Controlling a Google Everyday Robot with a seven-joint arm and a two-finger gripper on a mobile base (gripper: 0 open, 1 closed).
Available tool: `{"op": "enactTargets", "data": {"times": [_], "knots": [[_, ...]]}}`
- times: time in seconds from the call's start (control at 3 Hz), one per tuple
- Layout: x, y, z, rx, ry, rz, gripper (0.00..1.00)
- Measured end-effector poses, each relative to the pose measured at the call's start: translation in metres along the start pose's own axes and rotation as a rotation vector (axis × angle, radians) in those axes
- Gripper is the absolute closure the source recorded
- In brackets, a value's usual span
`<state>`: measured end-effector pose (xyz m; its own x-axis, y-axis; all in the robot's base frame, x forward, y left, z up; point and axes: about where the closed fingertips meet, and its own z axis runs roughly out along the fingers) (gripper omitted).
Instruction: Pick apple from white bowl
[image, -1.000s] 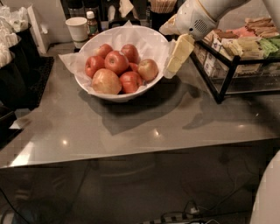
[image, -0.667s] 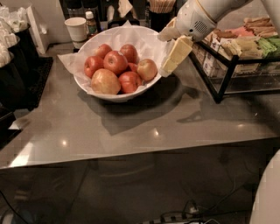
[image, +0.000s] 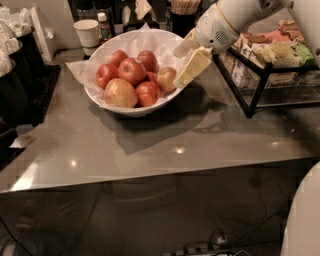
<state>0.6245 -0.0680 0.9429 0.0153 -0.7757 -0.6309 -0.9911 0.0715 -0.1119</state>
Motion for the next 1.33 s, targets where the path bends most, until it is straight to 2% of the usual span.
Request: {"op": "enactTargets", "data": {"times": [0.67, 1.33], "knots": [[-0.004, -0.015, 0.038, -0.068, -0.024, -0.009, 0.29], [0.005, -0.022, 0.049, -0.069, -0.039, 0.016, 0.3]]}}
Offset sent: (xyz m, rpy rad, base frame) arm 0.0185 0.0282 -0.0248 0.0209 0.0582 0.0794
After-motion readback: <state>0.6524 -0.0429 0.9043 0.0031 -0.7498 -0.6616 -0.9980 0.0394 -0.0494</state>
